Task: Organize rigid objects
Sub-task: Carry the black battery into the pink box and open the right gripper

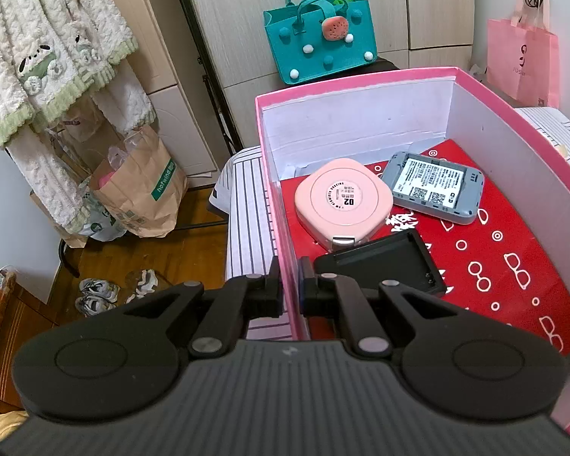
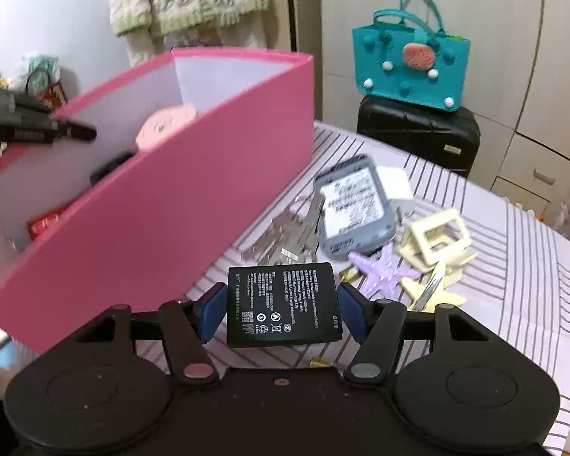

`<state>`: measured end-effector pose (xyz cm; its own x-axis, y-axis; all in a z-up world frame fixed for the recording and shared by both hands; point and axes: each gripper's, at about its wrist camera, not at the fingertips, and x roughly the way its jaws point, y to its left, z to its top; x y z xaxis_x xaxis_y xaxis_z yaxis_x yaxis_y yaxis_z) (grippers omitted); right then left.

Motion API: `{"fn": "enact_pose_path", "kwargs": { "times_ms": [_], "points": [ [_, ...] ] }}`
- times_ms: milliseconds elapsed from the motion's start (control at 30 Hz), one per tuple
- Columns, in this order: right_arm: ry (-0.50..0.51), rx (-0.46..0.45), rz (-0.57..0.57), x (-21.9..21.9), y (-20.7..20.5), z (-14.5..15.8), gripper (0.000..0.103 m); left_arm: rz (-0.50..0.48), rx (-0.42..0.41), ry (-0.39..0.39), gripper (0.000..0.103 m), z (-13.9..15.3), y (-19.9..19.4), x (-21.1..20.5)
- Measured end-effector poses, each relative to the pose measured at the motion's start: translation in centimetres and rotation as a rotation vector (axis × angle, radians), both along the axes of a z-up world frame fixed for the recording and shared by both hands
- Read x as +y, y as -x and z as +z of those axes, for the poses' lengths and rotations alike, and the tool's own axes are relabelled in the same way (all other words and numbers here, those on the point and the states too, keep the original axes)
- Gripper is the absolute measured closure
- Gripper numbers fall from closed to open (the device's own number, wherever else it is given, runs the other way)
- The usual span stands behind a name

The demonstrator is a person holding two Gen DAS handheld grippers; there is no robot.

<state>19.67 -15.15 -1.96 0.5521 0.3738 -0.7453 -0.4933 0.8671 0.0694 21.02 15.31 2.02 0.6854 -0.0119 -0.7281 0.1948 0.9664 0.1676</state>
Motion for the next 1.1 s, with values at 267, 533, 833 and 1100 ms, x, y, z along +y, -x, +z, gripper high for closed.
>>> {"fn": "enact_pose_path", "kwargs": {
  "times_ms": [267,533,833,1100],
  "points": [
    [-0.066,-0.073,-0.086,-1.3,-0.5,3.8,0.035,-0.002,0.000,0.004,0.096,0.1,0.0,0.1],
    [-0.123,-0.173,0.002,1.1,-0.7,11.1,0.035,0.011,-0.007,0.015,0.098,0.1,0.0,0.3],
    [-0.037,-0.124,0.216,8.5,-1.9,11.6,0.035,0.021,-0.015,0.044,0.098,0.3,0.1,0.7],
    [0.088,-0.065,0.349,12.8,-2.6,8.4,0.035,0.024,-0.014,0.054,0.098,0.3,0.0,0.8]
  ]
}}
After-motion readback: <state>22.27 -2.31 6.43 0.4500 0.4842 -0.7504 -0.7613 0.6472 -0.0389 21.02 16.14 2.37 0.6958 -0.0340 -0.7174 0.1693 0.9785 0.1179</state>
